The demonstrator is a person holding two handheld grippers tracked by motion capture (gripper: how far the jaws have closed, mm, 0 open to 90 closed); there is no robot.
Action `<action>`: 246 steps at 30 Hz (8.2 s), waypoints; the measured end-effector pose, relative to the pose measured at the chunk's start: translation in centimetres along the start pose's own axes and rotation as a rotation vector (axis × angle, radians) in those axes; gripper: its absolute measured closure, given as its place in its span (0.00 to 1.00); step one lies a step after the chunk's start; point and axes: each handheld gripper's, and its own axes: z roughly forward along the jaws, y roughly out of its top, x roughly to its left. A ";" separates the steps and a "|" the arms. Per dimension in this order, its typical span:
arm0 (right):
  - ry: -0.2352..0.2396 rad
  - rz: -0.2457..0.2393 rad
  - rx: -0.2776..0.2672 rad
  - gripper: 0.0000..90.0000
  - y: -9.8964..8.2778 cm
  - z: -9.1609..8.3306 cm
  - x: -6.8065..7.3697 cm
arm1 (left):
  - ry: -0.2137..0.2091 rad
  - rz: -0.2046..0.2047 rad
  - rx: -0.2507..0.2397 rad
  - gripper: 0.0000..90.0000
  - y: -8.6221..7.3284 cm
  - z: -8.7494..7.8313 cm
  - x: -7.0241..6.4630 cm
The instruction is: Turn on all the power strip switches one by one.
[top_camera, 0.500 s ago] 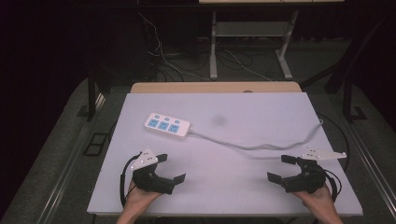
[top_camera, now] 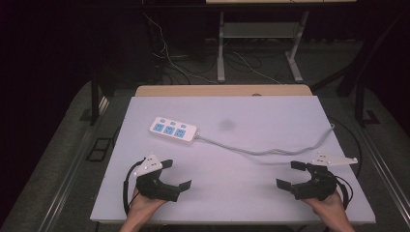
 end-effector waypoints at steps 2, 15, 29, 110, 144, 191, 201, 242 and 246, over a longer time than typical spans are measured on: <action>0.001 -0.001 0.003 0.01 0.0 0.0 0.0 | -0.002 0.003 0.006 0.00 0.0 0.0 0.0; 0.003 -0.001 0.015 0.01 0.0 0.2 0.0 | 0.003 0.018 0.046 0.00 0.9 -0.3 0.0; 0.006 0.001 0.019 0.01 -0.1 0.2 -0.1 | -0.001 0.025 0.061 0.00 2.8 -0.4 0.5; 0.005 -0.004 0.038 0.01 -0.2 0.4 -0.3 | 0.062 0.065 0.290 0.04 12.8 4.3 9.5; 0.007 0.005 0.032 0.01 -0.3 0.3 -0.8 | 0.109 0.026 0.345 0.34 14.0 9.7 11.6; 0.018 -0.009 0.054 0.01 -0.4 0.7 -0.8 | 0.166 -0.149 0.333 0.99 10.2 11.9 15.7; 0.017 -0.008 0.059 0.01 -0.4 0.7 -0.8 | 0.162 -0.154 0.338 0.99 9.7 12.1 15.7; 0.017 -0.012 0.052 0.01 -0.4 0.6 -0.8 | 0.139 -0.186 0.375 1.00 9.6 12.1 16.2; 0.017 -0.014 0.054 0.01 -0.4 0.7 -0.8 | 0.142 -0.194 0.376 1.00 9.6 12.0 16.3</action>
